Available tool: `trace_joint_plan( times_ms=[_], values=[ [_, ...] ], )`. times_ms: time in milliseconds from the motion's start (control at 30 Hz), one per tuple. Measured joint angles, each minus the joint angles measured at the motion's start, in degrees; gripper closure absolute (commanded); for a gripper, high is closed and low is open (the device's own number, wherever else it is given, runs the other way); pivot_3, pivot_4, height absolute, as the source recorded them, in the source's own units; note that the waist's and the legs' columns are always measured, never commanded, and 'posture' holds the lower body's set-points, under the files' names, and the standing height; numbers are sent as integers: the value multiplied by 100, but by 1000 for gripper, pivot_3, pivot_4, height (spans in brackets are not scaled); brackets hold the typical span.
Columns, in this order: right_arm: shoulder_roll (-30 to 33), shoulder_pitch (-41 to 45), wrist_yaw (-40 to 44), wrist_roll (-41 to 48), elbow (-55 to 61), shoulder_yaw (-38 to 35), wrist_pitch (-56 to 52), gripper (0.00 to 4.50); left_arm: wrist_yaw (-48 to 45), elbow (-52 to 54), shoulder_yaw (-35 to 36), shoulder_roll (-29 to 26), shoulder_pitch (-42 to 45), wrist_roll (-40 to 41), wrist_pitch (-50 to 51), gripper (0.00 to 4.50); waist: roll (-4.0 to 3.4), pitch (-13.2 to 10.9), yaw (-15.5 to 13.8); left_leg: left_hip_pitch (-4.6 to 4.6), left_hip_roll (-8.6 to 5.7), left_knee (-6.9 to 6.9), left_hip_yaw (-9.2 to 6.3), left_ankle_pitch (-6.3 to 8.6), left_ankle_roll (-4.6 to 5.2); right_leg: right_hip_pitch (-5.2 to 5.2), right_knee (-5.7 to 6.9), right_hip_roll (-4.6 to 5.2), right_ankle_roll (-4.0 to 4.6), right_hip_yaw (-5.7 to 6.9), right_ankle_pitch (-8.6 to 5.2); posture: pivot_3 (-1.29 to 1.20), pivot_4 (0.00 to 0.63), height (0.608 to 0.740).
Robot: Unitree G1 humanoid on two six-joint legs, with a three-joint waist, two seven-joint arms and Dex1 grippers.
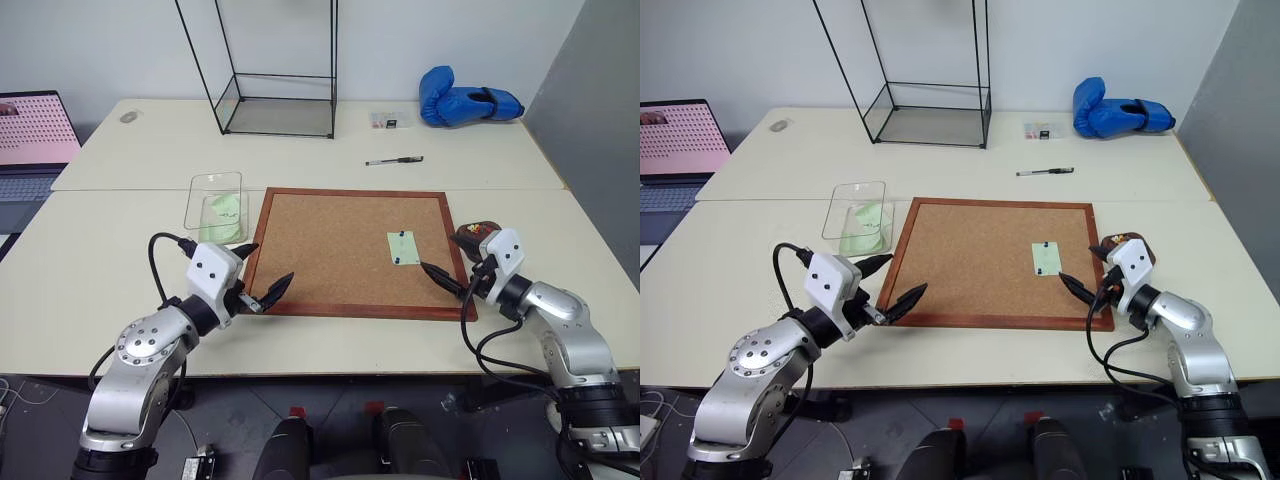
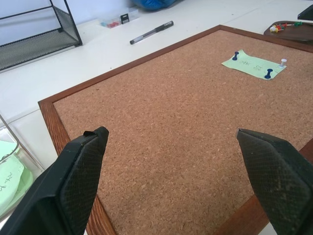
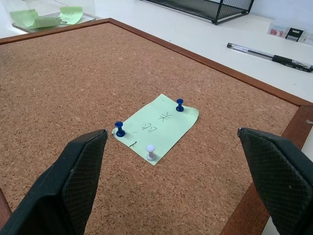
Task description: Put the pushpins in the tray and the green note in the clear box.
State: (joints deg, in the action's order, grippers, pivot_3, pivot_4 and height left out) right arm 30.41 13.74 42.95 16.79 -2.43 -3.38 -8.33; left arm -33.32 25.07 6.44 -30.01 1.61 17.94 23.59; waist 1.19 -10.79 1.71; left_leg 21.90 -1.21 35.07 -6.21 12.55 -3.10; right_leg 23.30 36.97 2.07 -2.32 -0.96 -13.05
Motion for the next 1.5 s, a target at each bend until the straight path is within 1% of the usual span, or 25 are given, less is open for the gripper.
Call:
trace_joint_plan(
  times_ms=[367,733,967,1033,1067,1233,1433,1500],
  values=[
    [-6,-35,38,4,0,8,27,0,4,8,8,0,57,131,93,51,0,0,0,0,0,0,0,0,0,0,0,0,0,0,0,0,150,740],
    [-35,-70,53,39,137,11,-131,0,-6,-7,9,-17,404,197,255,51,0,0,1,0,0,0,0,0,0,0,0,0,-1,0,0,0,150,740],
    [-58,-137,37,140,412,13,-389,0,-302,-153,-27,-39,622,350,257,51,0,0,-3,0,0,0,-1,0,0,0,0,0,-1,2,0,0,150,740],
    [-85,-175,16,161,541,14,-485,0,-407,-268,-116,-38,727,387,257,406,0,0,-3,1,-1,0,0,0,0,0,0,0,-1,1,0,0,150,740],
    [-100,-190,-18,169,600,15,-519,0,-455,-315,-165,-37,796,397,257,454,0,0,-4,2,-1,1,-1,0,0,0,0,0,-1,1,0,0,150,740],
    [-143,-245,-149,197,907,6,-654,0,-619,-609,-411,42,1155,403,208,1418,0,0,0,1,-1,0,0,0,0,0,0,0,-2,0,1,0,150,740],
    [-189,-248,-258,183,1092,59,-767,0,-864,-1424,-1029,315,1659,208,69,2433,0,0,5,2,-3,1,-1,0,0,-1,0,0,-6,0,3,0,150,740],
    [-203,-230,-263,138,1118,133,-751,0,-938,-1683,-1187,391,1743,135,19,2857,0,0,10,1,-1,1,-1,0,0,-1,0,-2,-6,1,3,0,150,740]
  ],
)
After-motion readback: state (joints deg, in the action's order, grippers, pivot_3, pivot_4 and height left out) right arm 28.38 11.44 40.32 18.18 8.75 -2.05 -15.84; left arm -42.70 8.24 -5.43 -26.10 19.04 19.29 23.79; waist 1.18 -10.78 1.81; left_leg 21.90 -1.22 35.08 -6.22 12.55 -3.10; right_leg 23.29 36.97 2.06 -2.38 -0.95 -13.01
